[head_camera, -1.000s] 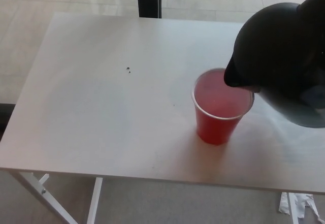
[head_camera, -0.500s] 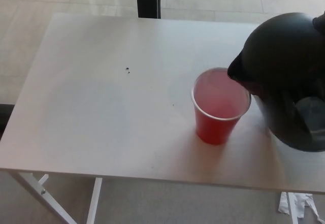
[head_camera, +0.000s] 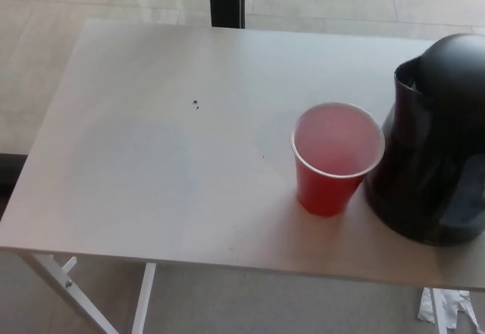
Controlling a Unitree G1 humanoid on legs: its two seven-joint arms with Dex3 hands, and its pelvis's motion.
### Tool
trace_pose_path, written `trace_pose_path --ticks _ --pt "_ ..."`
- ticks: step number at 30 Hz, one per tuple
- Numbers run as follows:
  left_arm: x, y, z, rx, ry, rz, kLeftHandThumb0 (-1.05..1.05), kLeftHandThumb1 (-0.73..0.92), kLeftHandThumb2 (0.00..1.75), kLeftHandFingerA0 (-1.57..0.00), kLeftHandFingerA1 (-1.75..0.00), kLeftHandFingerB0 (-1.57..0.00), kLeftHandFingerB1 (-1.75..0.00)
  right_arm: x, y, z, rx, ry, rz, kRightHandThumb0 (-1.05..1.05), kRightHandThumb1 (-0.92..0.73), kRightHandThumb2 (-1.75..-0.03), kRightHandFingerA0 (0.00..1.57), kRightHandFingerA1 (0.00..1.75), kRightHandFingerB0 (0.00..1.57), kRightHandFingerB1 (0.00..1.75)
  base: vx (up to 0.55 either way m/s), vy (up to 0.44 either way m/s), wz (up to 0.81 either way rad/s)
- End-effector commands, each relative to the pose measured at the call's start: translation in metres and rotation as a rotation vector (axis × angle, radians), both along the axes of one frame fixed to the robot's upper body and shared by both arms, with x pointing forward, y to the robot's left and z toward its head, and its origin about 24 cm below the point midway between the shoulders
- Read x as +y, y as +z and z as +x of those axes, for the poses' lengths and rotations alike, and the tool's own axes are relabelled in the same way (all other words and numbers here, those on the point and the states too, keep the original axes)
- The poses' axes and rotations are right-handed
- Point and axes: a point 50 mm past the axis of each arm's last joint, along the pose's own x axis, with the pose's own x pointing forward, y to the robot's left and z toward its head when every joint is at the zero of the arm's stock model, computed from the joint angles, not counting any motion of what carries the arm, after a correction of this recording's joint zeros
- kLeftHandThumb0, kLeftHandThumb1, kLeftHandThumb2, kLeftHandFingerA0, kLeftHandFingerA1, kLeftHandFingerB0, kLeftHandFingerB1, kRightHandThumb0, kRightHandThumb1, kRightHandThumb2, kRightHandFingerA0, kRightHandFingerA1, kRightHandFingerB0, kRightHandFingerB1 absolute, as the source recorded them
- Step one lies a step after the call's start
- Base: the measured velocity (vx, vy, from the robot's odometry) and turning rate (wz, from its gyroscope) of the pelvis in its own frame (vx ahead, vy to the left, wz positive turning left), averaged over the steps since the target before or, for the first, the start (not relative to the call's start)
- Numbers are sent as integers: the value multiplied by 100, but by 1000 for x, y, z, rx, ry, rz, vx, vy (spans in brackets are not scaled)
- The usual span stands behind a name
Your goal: The robot uses its right hand to lift up a kettle kept on the middle of the desk by its handle and tilt it into a glass kept next to it to pour out water
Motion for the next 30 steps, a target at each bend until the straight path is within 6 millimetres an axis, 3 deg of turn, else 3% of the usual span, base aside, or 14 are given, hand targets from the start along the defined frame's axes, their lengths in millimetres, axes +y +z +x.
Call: trace_pose_path --ticks 1,2,7,8,9,11,13,14,15,18,19,22,23,30 --pt "1 0 -4 -5 16 -2 -92 92 78 -49 -49 -33 -40 -13 -12 -6 -32 -81 71 -22 -56 -87 83 171 79 112 0 0 0" --pt "1 -1 -4 -3 17 -2 -86 79 119 -45 -59 -24 -49 -15 -15 -7 -37 -83 112 -12 -53 -90 87 175 73 128 0 0 0" --pt "1 -1 -4 -9 19 -8 -94 84 120 -47 -59 -28 -50 -19 -33 -13 -38 -28 241 -17 -44 -110 85 155 92 109 0 0 0" --pt "1 0 -4 -9 16 -3 -94 84 120 -47 -59 -28 -50 -17 -35 -14 -20 12 284 -15 -46 -110 74 134 82 85 0 0 0" --pt "1 0 -4 -10 18 -5 -90 81 119 -46 -59 -27 -50 -16 -35 -15 3 51 288 -33 -64 -59 77 117 46 42 0 0 0" --pt "1 -1 -4 -7 22 -5 -94 84 119 -47 -59 -29 -50 -17 -35 -18 86 180 343 -36 -44 -93 47 69 0 45 0 0 0" --pt "1 -1 -4 -14 24 -11 -94 83 119 -47 -59 -28 -50 -18 -34 -19 128 229 343 -53 -60 -62 34 45 9 17 0 0 0" --pt "1 -1 -5 -13 28 -11 -95 83 119 -47 -59 -28 -50 -18 -33 -20 154 283 334 -70 -44 -83 2 41 0 13 0 0 0" --pt "1 -1 -5 -11 29 -9 -94 83 119 -48 -59 -28 -50 -17 -32 -20 175 320 297 -85 -51 -85 0 4 0 0 0 0 0" --pt "2 0 -4 -10 28 -7 -90 82 119 -46 -59 -26 -50 -18 -27 -22 187 349 323 -89 -48 -83 0 0 0 0 0 0 0" --pt "2 0 -4 -10 25 -9 -89 92 81 -49 -51 -27 -39 -17 -24 -22 188 358 342 -92 -48 -84 0 0 0 0 0 0 0" --pt "1 -1 -5 -9 30 -16 -89 92 77 -51 -50 -31 -37 -18 -19 -23 165 391 370 -91 -42 -79 0 0 0 0 0 0 0" --pt "1 -1 -5 -8 30 -16 -89 92 78 -51 -50 -31 -37 -18 -18 -23 162 394 371 -92 -53 -57 0 0 0 0 0 0 0" --pt "1 -2 -5 7 30 -11 -93 84 120 -47 -59 -28 -50 -25 -12 -24 119 421 397 -94 -54 -57 0 0 0 0 0 0 0"
